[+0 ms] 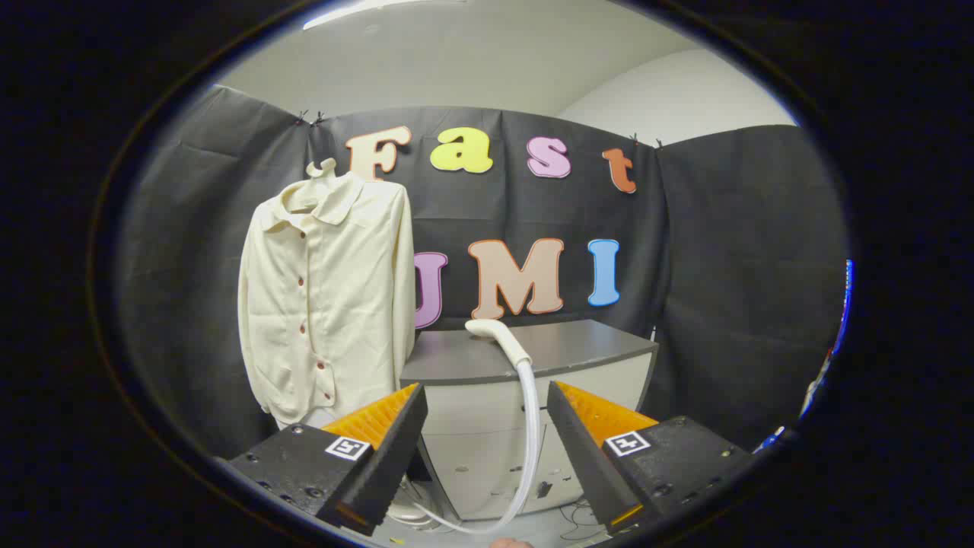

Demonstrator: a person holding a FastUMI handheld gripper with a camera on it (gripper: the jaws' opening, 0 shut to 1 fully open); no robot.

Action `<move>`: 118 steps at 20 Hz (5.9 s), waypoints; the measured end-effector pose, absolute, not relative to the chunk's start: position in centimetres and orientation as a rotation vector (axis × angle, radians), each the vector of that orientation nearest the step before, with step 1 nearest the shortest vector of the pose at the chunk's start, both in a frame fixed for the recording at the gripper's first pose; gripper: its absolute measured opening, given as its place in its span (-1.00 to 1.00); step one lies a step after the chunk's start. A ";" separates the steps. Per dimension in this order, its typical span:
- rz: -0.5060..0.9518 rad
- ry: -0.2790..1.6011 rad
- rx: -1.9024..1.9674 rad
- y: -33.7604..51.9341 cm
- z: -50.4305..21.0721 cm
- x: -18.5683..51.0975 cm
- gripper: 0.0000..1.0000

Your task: Iron the clothes twice with a garment steamer, once on the left side and once on the right side.

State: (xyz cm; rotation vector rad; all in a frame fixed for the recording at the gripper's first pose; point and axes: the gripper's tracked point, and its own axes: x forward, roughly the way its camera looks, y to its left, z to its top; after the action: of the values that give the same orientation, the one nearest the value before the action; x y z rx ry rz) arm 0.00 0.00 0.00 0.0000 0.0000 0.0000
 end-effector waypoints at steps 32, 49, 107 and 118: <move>0.180 0.038 0.074 -7.4 2.6 8.8 0.94; 0.272 0.295 0.087 -4.5 4.7 31.4 0.94; 0.293 0.113 0.039 21.0 6.7 8.5 -0.35; 0.471 0.069 0.035 33.9 3.7 9.4 -0.35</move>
State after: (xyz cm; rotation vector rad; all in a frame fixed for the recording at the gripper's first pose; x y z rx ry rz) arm 9.41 33.90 3.65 0.0350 0.0689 0.4711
